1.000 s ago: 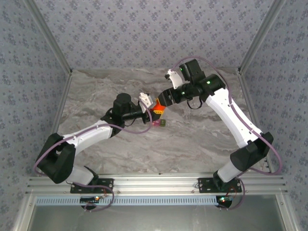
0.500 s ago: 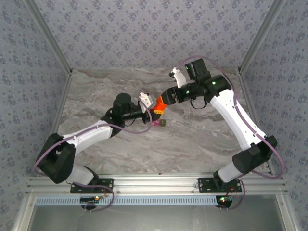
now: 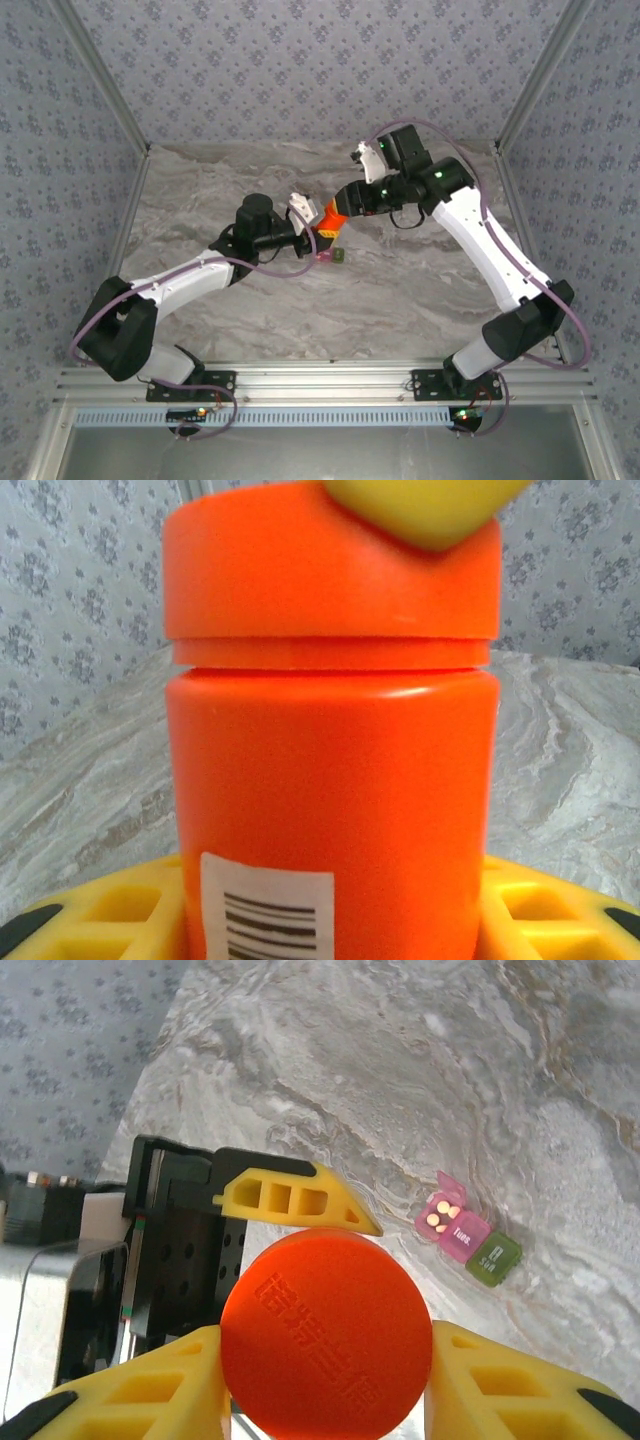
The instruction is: Sort the pills into containers
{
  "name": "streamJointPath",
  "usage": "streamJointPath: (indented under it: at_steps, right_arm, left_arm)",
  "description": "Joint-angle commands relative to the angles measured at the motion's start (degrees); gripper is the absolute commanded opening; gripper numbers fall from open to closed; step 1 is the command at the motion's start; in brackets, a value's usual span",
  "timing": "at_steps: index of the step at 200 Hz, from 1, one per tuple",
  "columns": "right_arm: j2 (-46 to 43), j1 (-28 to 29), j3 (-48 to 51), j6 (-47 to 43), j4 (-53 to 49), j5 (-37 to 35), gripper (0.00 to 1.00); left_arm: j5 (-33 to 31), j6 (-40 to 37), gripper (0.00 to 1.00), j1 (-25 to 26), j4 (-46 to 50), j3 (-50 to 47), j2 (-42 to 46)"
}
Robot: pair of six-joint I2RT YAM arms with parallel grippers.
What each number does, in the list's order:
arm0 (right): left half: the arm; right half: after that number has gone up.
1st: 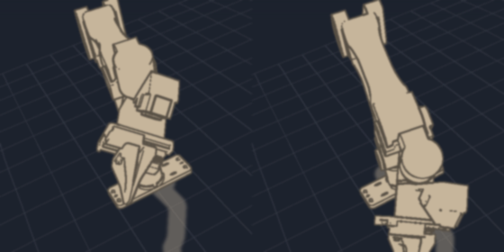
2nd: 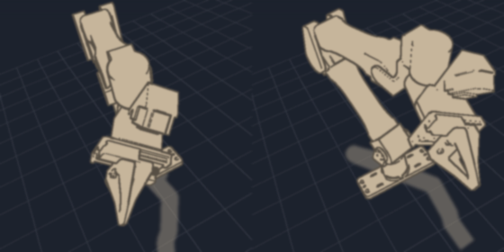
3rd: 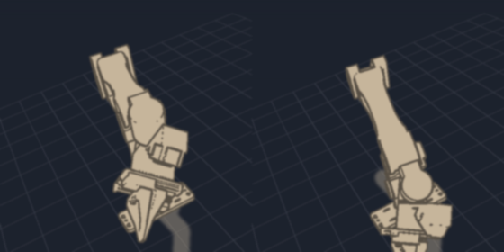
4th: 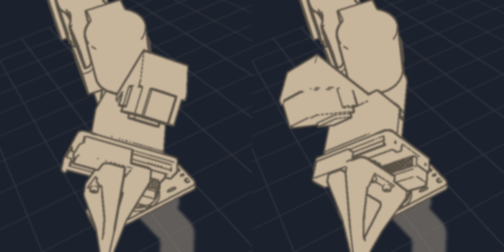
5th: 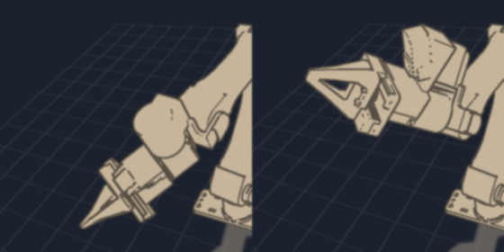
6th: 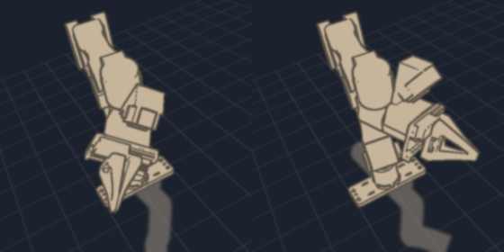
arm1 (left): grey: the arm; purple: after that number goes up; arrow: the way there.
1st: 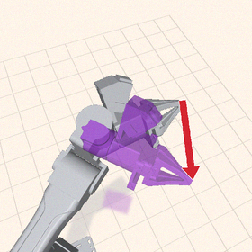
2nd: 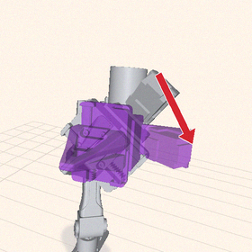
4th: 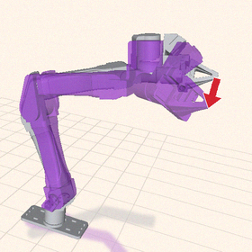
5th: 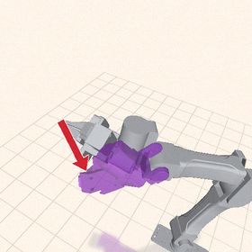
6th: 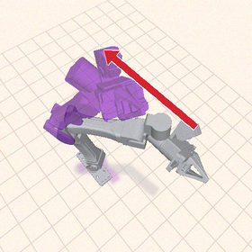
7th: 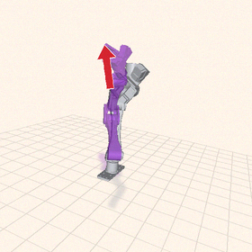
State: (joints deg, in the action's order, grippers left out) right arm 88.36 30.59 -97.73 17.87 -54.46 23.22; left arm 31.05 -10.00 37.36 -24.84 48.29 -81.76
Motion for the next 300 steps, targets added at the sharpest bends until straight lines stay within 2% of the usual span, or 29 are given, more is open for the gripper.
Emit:
streamJointPath:
  at_steps: [1, 30, 42, 61, 77, 88, 127, 147, 172, 185, 213, 300]
  right_arm:
    - [1.50, 2.94, 3.49, 14.65, 2.94, -4.74, 0.41]
    - [-2.45, 5.49, 10.94, 31.58, 15.49, -5.40, 0.42]
    - [-3.87, 5.55, 14.18, 38.70, 21.80, -3.23, 0.42]
    - [-4.58, 5.45, 13.39, 40.17, 23.49, -1.88, 0.50]
    - [-5.73, 4.30, 11.43, 37.50, 20.79, -1.52, 0.63]
    - [-7.50, 2.69, 10.82, 35.24, 18.27, -1.94, 0.68]
    - [-12.88, -4.93, 9.35, 22.59, 11.92, -0.95, 0.73]
    - [-10.44, -7.55, 5.85, 8.28, 8.84, 2.42, 0.71]
    - [-5.55, -5.71, 1.70, -13.61, 1.90, 4.33, 0.70]
    - [-3.82, -4.35, 1.36, -19.18, 0.16, 3.68, 0.70]
    - [-2.14, -3.63, 1.07, -22.58, -0.04, 5.65, 0.70]
    - [-0.82, -2.45, 0.89, -21.78, 1.09, 8.42, 0.70]
  left_arm:
    - [2.14, -0.82, 0.00, 0.34, -5.39, 2.31, 1.34]
    - [2.00, -0.90, 0.00, 0.40, -5.32, 2.20, 1.27]
    - [1.92, -0.81, 0.00, 0.39, -5.35, 2.16, 1.13]
    - [1.92, -0.82, 0.00, 0.37, -5.31, 2.20, 1.03]
    - [1.91, -0.95, 0.00, 0.39, -5.34, 2.16, 0.98]
    - [1.92, -0.94, 0.00, 0.42, -5.26, 2.13, 1.05]
    - [1.93, -1.16, 0.00, 0.43, -5.22, 2.02, 1.59]
    - [2.08, -1.13, 0.00, 0.35, -5.27, 2.15, 1.62]
    - [2.27, -1.13, 0.00, 0.35, -4.97, 2.31, 1.68]
    - [2.26, -1.17, 0.00, 0.35, -4.80, 2.31, 1.75]
    - [2.08, -1.27, 0.00, 0.34, -4.52, 2.10, 2.11]
    - [2.10, -1.32, 0.00, 0.39, -4.44, 2.05, 1.88]
